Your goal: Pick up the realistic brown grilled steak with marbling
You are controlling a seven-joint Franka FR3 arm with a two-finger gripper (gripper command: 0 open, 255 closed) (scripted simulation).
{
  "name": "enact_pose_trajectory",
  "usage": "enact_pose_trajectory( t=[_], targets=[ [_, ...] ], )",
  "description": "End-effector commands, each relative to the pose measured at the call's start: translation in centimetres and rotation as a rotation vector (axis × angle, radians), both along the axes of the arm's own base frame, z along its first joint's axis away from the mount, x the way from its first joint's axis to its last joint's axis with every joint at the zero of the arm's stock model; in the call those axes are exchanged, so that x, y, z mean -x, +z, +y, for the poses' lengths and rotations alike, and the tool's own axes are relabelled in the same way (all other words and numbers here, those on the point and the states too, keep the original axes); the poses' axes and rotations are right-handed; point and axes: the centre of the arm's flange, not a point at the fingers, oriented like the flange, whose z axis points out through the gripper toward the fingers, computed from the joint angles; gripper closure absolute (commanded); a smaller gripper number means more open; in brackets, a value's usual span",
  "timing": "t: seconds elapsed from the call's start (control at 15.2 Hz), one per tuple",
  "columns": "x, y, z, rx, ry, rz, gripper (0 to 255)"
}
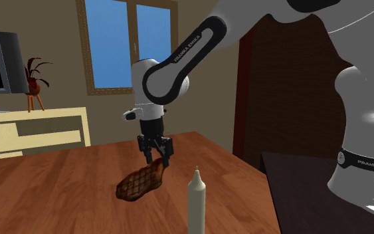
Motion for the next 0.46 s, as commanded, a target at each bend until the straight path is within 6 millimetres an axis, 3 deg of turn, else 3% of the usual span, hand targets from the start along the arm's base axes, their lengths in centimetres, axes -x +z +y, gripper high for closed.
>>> enact_pose_trajectory(
  t=[0.0, 0.26, 0.4],
  targets=[
    [0.0, 1.2, 0.0, 0.0, 0.0, 0.0, 255],
    [0.0, 3.3, 0.0, 0.0, 0.0, 0.0, 255],
    [0.0, 3.4, 0.0, 0.0, 0.0, 0.0, 255]
  ],
)
